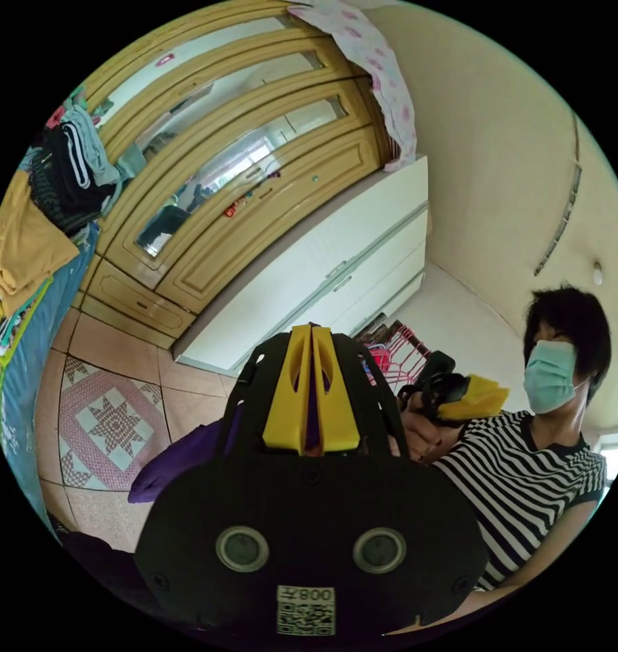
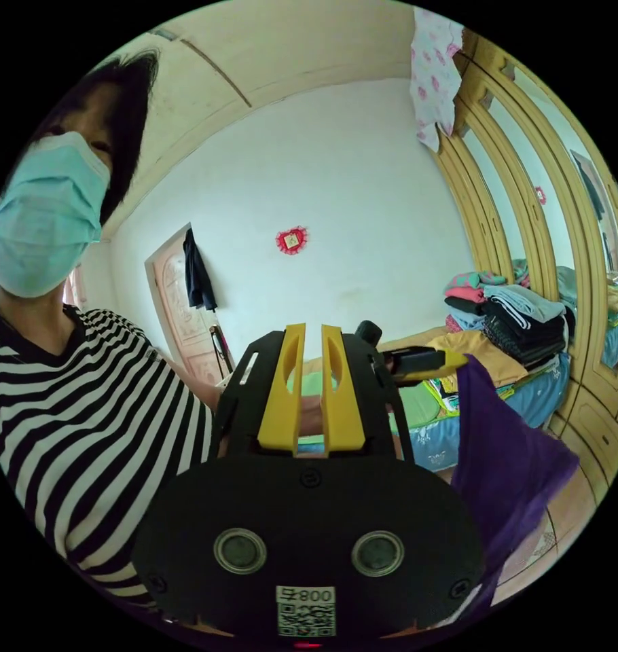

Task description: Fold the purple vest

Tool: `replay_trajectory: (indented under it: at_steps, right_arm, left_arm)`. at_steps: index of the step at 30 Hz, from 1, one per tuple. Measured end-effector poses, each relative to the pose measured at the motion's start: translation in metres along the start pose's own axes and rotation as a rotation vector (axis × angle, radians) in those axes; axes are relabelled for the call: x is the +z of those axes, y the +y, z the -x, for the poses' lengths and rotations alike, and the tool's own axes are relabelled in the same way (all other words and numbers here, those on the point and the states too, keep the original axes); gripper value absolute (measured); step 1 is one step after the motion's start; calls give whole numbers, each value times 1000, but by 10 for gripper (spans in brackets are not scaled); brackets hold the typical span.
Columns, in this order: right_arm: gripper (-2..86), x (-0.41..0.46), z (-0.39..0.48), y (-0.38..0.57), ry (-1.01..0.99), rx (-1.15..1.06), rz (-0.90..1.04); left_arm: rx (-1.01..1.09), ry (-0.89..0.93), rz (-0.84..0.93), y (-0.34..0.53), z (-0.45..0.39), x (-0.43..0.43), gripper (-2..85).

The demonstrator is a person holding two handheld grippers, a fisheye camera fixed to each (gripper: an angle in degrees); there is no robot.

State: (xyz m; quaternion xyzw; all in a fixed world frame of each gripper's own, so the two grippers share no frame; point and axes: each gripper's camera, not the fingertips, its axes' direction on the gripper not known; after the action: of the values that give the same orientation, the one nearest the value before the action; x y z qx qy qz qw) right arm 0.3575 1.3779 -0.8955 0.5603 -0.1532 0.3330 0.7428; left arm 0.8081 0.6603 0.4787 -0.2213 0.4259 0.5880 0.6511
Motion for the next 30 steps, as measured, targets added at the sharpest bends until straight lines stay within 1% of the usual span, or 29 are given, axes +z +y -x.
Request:
replay_trajectory:
  at_steps: [5, 8, 10, 20, 23, 25, 30]
  right_arm:
    - [32, 55, -11, 45, -18, 48, 77]
    - [29, 85, -15, 78, -8, 75, 113]
    - [27, 108, -17, 104, 8, 103, 125]
    - [25, 213, -17, 197, 12, 181, 253]
    - [25, 226, -9, 224, 63, 179, 268]
    - [24, 238, -5, 249, 154, 170, 303]
    - [21, 282, -6, 302, 224, 207, 336]
  left_arm:
    - [71, -30, -85, 7, -41, -67, -3]
    - [130, -76, -166, 12, -73, -116, -2]
    - [153, -68, -248, 20, -96, -157, -2]
    - [339, -135, -373, 72, -214, -277, -2]
    - [403, -151, -388, 93, -252, -309, -1]
    - [438, -165, -394, 111, -281, -330, -1]
    - [481, -156, -407, 154, -334, -370, -1]
